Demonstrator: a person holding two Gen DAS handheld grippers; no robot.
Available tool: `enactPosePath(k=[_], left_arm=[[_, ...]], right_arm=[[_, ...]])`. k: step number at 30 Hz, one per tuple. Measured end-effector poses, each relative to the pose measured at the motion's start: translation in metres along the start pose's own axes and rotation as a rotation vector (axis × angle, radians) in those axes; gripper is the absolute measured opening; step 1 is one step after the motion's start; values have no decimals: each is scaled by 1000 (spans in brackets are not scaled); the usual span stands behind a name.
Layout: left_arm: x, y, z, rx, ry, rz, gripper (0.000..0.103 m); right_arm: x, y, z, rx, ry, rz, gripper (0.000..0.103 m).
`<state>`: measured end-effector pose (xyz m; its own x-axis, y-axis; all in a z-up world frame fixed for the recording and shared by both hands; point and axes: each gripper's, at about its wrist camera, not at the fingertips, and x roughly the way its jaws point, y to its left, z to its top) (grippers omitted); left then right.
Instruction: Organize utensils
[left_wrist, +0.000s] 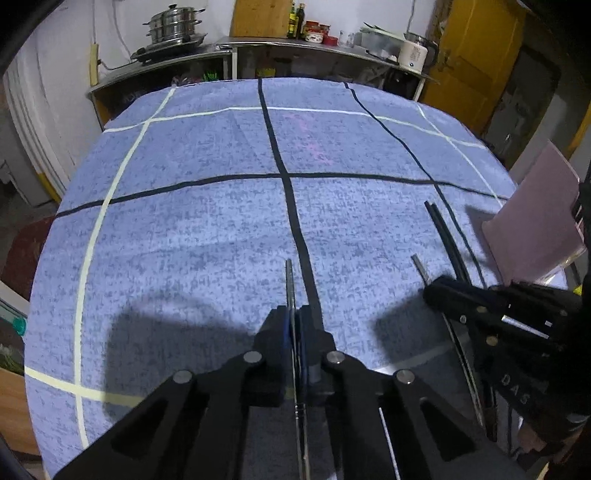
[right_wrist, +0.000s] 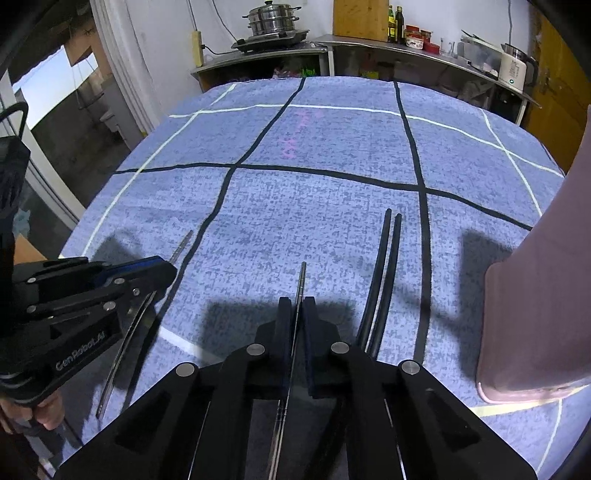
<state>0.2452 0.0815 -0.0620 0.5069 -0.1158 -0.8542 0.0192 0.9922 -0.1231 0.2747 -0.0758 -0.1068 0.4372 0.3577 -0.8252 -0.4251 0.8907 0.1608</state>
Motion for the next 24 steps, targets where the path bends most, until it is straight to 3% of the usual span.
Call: enactPosePath(k=[7,16,24], left_arm=[[-32,6,-1,-19,-75,-23,5],[-99,-1,3,5,-194,-71,5],[-132,-18,6,37,-243,-100,5]], right_arm=[[-22,8,-1,-6,-50,31,5],[-89,11,6,-6,-183,52,5],[-141,6,1,3,-275,60,5]])
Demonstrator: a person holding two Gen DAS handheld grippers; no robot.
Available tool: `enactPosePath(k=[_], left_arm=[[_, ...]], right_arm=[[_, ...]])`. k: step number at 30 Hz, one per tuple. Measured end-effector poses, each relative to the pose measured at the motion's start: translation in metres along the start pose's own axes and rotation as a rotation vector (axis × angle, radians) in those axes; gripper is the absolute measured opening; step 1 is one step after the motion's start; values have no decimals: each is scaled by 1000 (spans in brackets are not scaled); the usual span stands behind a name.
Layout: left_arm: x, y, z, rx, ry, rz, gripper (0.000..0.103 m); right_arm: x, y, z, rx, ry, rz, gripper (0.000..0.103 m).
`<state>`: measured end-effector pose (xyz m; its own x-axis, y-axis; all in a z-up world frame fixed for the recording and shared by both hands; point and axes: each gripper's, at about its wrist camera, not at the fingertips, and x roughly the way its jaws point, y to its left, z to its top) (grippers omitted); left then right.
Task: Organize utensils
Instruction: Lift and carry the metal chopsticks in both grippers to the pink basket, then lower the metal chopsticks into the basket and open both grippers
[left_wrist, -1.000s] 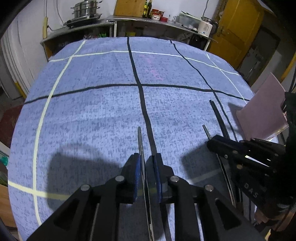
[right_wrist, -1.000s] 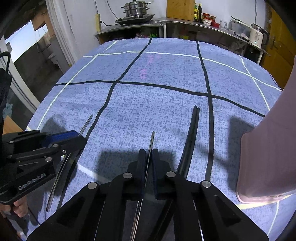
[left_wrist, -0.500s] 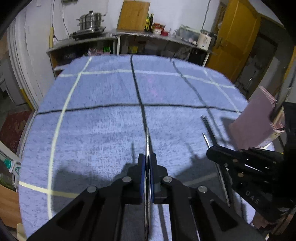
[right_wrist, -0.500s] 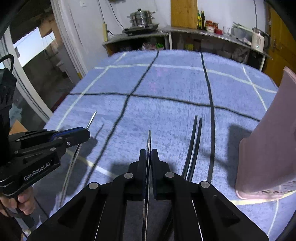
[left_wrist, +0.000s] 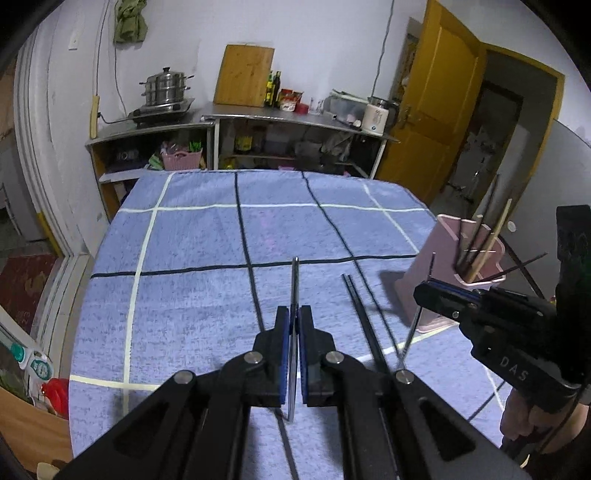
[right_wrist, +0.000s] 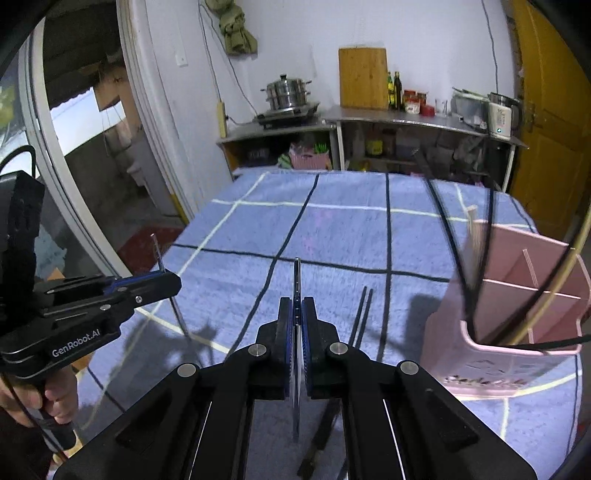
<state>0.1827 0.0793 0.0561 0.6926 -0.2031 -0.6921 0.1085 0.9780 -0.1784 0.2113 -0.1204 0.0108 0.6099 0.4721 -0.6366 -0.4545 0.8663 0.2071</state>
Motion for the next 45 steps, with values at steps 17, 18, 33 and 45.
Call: enactPosePath(k=[17,18,33,45], left_arm=[[-32,-56,3,64,-33,-97,5],[-32,-61,3,70,-31,-105,5],[-25,-137,37,110,-49,-261,5],[-23,-169,95,142,-121,-285,5]], right_arm=[[-74,-21,-11,47,-98,-22,4],[-77,-24,-12,50,-101,-25,4],[-136,-80,-10,122,-181,-126,5],[-163,-106,35,133,-292,-166,4]])
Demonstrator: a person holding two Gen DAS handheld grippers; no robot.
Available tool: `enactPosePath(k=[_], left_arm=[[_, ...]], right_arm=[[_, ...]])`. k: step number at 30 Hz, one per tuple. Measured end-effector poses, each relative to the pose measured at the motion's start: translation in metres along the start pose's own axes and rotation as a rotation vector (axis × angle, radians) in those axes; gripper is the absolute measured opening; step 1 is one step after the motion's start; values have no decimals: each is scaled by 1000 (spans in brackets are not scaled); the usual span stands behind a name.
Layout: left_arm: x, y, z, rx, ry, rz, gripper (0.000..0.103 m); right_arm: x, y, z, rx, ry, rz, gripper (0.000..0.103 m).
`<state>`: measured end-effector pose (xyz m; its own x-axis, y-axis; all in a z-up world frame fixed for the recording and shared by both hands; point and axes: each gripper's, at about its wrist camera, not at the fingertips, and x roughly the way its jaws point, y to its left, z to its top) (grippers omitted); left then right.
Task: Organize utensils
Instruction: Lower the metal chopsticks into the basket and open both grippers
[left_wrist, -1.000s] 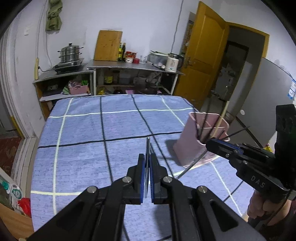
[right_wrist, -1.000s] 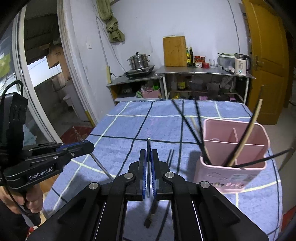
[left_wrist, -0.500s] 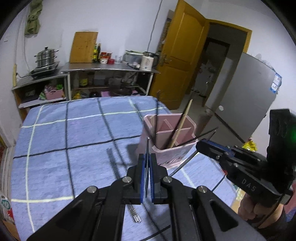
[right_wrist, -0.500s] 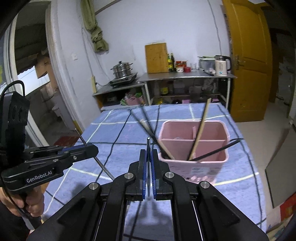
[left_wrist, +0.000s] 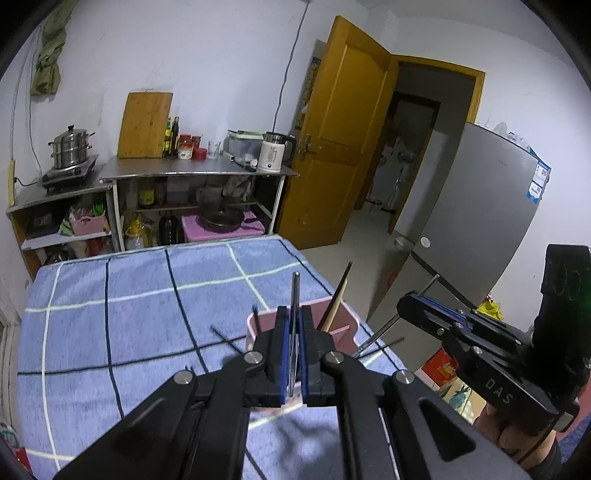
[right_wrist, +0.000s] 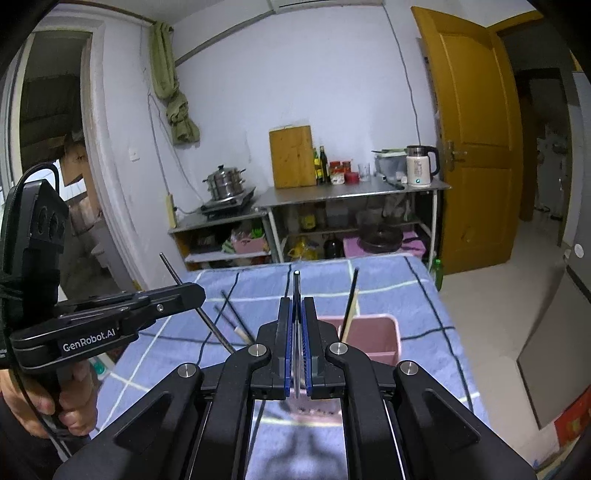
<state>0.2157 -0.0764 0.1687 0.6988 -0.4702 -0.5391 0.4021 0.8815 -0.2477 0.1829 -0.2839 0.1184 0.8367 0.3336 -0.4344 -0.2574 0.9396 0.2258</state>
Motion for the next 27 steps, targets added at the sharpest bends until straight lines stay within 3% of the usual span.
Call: enactPosePath(k=[8,15,27], left_arm=[[33,-2,8,16,11,15,5],[65,1,-7,14,62,34,5],[86,8,-26,26,112,41,5]], right_arm=[[20,-14,8,18,-16,-20,4],[48,-22,-8,22,20,-30,4],[71,-25,-34,-5,89,-55,4]])
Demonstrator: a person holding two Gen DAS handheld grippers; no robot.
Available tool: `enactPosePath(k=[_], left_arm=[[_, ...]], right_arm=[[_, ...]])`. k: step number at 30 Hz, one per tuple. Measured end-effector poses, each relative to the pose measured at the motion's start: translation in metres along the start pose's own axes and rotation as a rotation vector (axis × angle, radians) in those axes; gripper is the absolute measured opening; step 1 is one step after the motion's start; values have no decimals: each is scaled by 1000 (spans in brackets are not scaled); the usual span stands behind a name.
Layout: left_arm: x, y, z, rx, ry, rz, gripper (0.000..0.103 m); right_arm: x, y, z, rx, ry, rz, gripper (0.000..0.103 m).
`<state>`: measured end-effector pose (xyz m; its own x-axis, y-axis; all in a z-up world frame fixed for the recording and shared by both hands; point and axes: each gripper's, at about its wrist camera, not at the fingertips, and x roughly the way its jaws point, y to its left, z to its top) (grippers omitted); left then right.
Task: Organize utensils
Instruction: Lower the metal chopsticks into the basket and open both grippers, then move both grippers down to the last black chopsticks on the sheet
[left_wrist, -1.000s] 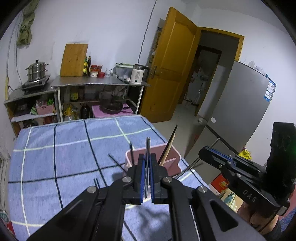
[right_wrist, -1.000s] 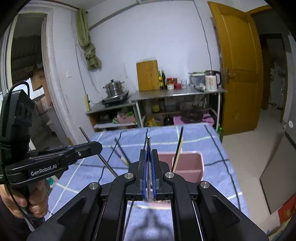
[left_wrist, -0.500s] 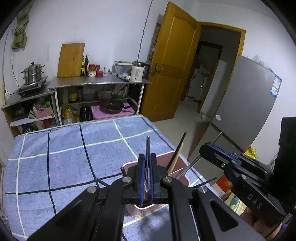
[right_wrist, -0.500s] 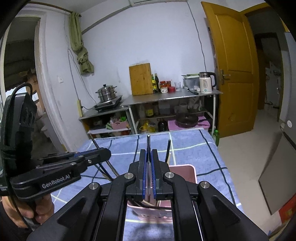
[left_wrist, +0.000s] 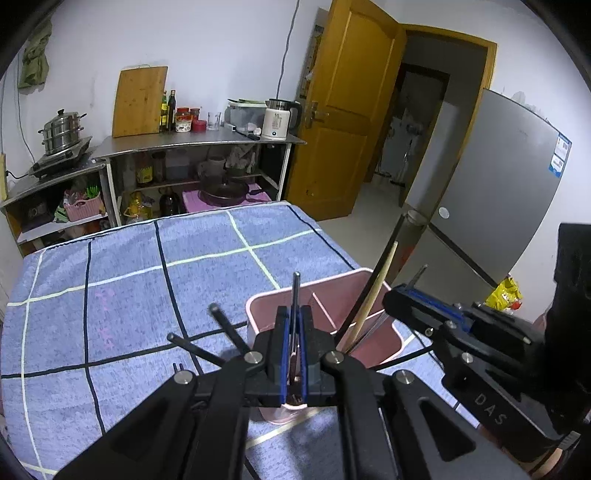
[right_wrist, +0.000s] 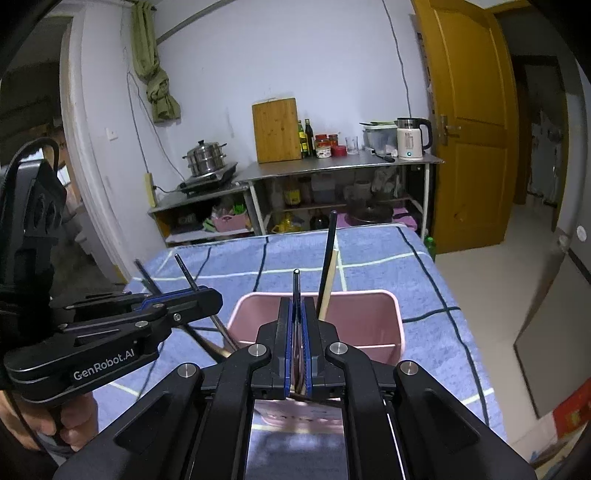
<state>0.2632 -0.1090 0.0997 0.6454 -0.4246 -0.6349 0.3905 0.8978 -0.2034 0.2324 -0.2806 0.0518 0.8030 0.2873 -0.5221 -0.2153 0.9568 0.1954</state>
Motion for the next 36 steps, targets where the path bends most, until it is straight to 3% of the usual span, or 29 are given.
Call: enactPosePath(k=[13,22,36], left_arm=[[-22,1,1,7,-55,-3,11],[-56,3,3,4,-110,-10,12],[-117,27,-47,-33,-178,53,16]], right_arm=[[-4,5,5,-6,0,0,5],[-35,12,8,-18,-47,-13,7],[-84,36,-22,-37,-87,31,8]])
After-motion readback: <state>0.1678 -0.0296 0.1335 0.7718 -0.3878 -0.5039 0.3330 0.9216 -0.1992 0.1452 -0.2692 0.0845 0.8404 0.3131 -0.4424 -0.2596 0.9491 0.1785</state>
